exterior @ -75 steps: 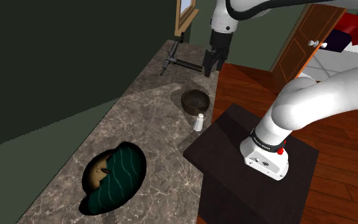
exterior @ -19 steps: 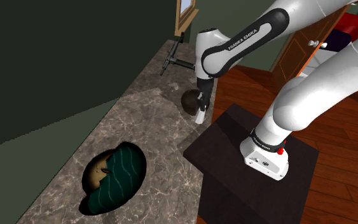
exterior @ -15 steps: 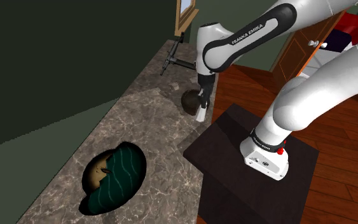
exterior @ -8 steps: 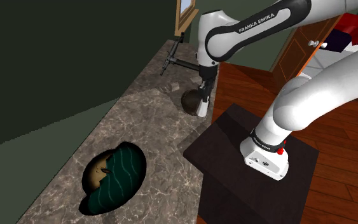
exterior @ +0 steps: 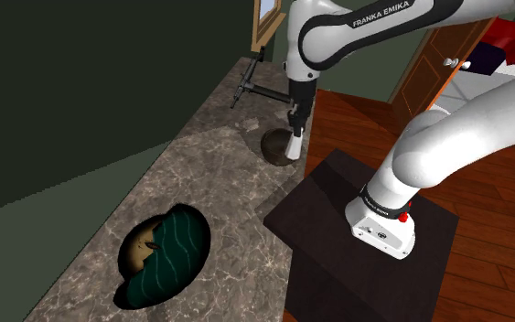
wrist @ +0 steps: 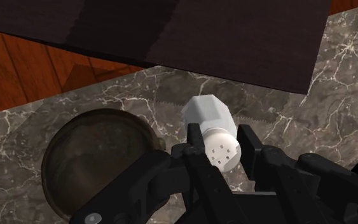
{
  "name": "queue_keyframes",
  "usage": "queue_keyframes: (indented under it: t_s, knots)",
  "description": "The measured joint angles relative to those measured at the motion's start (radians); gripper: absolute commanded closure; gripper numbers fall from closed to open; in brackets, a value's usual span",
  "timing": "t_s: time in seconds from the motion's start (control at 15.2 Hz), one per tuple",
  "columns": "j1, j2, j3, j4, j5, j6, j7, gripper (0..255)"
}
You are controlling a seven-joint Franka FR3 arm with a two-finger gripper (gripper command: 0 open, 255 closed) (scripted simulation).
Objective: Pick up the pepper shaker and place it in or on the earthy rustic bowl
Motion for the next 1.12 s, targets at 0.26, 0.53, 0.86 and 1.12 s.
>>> queue_keyframes:
  t_s: [0.26,0.53,0.86,1.12]
  knots:
    - [-0.037,0.080,-0.043,0.108,-0.040,-0.030,-0.052,255]
    - [-0.075,0.189,-0.093,0.231,-0.077,-0.046,-0.118,255]
    - [-0.100,0.292,-0.130,0.364,-0.097,-0.078,-0.172,255]
    - [-0.102,0.323,-0.134,0.343,-0.097,-0.026,-0.178,255]
